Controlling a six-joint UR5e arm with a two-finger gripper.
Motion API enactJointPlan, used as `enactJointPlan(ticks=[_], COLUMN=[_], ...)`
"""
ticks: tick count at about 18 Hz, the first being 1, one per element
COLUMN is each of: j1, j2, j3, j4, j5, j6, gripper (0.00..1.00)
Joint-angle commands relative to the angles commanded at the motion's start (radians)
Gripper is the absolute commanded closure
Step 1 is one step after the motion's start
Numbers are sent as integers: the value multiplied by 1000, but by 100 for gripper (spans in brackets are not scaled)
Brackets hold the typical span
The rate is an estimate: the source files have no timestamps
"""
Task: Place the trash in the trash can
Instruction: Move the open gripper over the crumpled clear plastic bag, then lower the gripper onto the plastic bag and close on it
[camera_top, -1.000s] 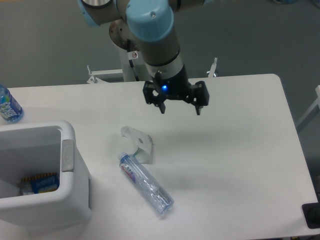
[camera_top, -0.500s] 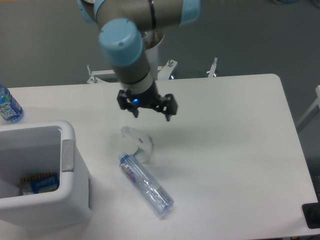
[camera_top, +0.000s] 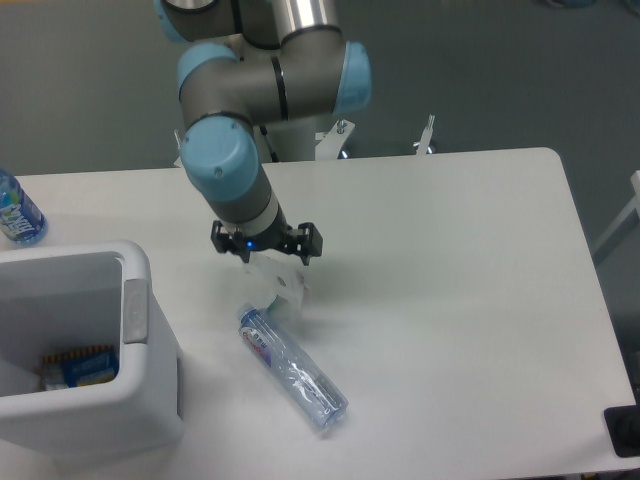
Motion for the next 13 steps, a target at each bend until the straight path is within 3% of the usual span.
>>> enactJointPlan(ticks=[9,13], j1=[-2,-2], j2=[-65,-65], j3=[-2,-2], j4=[29,26], j5=[15,20], j6=[-54,-52], gripper=[1,35])
